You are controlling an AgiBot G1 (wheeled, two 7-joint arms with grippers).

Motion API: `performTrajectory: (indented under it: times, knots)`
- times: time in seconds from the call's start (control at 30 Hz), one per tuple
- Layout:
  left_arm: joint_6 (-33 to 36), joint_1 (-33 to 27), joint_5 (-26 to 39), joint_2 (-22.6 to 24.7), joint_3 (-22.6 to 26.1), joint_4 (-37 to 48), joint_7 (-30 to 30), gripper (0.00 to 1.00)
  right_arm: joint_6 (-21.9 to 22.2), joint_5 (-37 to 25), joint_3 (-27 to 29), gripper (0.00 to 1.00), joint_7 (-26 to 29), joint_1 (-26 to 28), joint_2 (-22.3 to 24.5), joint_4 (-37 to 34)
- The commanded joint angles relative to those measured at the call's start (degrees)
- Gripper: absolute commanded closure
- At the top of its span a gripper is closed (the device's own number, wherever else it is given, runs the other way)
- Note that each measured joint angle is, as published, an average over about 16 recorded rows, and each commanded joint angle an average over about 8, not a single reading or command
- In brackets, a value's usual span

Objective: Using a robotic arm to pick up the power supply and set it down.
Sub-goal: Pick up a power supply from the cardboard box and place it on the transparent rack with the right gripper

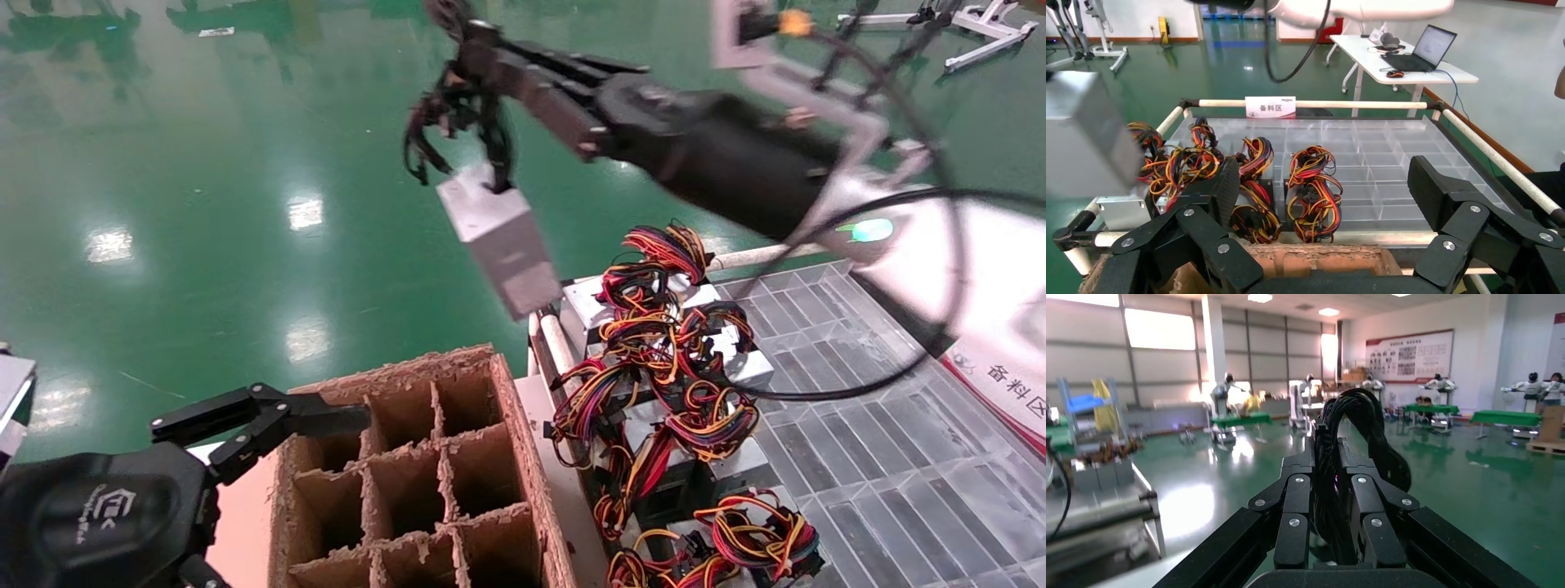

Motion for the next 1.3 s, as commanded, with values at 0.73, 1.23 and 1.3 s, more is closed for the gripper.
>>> performTrajectory:
  times: [0.73,1.23,1.3]
  knots:
    - [0.00,0.00,-0.01,0.00,0.01,0.00,0.00,0.00,-6.80,-10.77,-6.79,1.00,6.89,13.22,29.01,13.71]
    - [0.00,0.00,-0.01,0.00,0.01,0.00,0.01,0.00,-6.77,-15.22,-10.24,1.00,8.86,17.54,39.38,15.90]
    - [0.00,0.00,-0.01,0.00,0.01,0.00,0.01,0.00,-6.72,-15.33,-10.61,1.00,8.98,17.41,40.52,16.31]
